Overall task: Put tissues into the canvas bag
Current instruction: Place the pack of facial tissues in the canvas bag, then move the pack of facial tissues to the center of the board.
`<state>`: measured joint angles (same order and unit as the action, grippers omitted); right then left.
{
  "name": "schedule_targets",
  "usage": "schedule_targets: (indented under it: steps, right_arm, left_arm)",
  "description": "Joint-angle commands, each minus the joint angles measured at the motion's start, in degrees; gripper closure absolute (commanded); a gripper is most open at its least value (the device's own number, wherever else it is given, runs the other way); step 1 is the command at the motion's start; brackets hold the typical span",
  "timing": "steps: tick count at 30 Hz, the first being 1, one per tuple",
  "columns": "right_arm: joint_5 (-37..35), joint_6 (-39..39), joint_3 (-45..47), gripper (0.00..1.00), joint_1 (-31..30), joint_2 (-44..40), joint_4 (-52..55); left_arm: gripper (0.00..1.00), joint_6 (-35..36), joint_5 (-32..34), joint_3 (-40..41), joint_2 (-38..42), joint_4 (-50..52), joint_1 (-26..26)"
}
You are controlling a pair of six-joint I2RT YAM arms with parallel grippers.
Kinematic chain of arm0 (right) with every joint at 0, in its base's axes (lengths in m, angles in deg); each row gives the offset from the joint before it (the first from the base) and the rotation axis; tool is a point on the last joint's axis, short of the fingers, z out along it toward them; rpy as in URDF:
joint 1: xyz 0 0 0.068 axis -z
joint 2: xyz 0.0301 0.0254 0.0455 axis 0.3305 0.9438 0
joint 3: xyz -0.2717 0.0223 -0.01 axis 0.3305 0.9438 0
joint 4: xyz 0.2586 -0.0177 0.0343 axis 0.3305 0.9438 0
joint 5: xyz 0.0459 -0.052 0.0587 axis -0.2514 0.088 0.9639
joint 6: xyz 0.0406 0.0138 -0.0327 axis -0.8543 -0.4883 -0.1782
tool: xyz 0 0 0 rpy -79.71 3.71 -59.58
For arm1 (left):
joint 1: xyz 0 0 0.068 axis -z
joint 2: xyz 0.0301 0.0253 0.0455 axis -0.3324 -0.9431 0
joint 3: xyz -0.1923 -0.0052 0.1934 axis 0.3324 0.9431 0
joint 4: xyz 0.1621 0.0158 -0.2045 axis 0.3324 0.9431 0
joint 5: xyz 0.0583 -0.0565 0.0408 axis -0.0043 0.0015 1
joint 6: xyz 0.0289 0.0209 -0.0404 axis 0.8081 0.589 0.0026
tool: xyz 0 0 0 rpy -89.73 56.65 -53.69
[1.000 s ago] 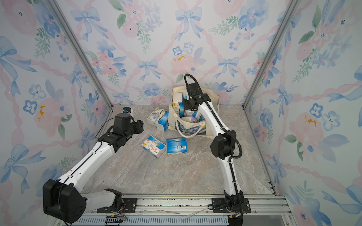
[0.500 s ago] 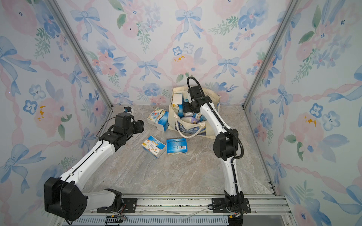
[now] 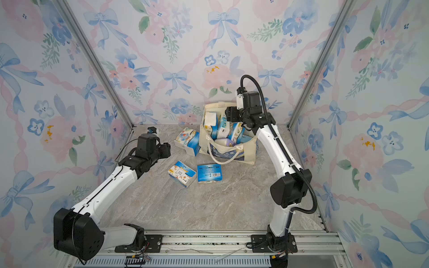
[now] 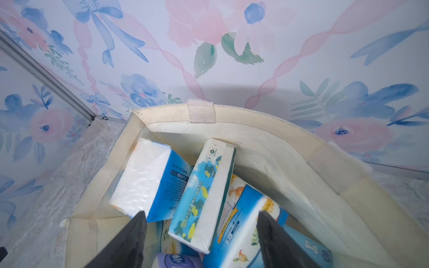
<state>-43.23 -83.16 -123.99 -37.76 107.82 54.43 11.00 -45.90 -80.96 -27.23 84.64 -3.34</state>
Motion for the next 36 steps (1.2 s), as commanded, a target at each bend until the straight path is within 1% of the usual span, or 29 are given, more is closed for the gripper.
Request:
schedule_targets:
  steps: [1,4,7,11,13,15,16,18,20,26,31,36]
  right_arm:
    - [3.95,1.08,5.60,0.24,0.27,-3.58,-3.72]
    - [7.35,1.84,12.21,0.22,0.18,-9.11,-7.66]
    - [9.31,1.88,17.93,0.22,0.01,-14.78,-9.70]
    - [10.52,2.39,22.72,0.21,-0.84,-20.49,-10.11]
    - [10.73,2.81,24.50,0.21,-1.44,-23.11,-9.69]
    - [10.86,2.90,26.45,0.20,-1.77,-25.79,-9.67]
    - [10.87,3.06,27.48,0.20,-1.92,-27.07,-9.74]
    - [10.72,3.22,29.04,0.19,-2.07,-29.27,-9.68]
    - [10.02,3.07,30.10,0.18,-2.22,-31.10,-9.82]
    - [10.91,1.66,34.69,0.18,-2.71,-35.08,-11.90]
    - [10.06,1.80,37.25,0.18,-2.60,-36.28,-12.47]
    - [10.00,1.91,38.47,0.17,-2.46,-35.75,-13.29]
  left_arm:
    - [0.41,0.60,-0.65,-2.12,-1.61,2.25,-0.28]
    - [0.41,0.68,-0.83,-3.55,-3.67,4.46,-0.26]
    - [0.38,0.19,-1.04,-5.17,-7.12,4.58,-0.32]
    - [0.37,-0.80,-1.29,-10.30,-13.99,3.59,-0.24]
    - [0.37,-0.81,-0.07,-12.94,-17.57,1.66,-0.19]
    - [0.40,-0.48,0.63,-15.73,-21.59,-0.50,-0.33]
    - [0.41,-0.50,0.63,-17.60,-23.99,-1.50,-0.35]
    - [0.46,-0.46,-0.63,-22.33,-29.15,-1.77,-0.66]
    - [0.49,-0.78,-2.04,-28.31,-35.14,-1.67,-1.08]
    - [0.50,-1.89,-2.44,-42.68,-49.09,-2.03,-2.02]
    - [0.52,-2.38,-3.84,-54.43,-59.35,-2.03,-1.98]
    - [0.53,-2.65,-1.31,-62.94,-66.56,-2.29,-1.91]
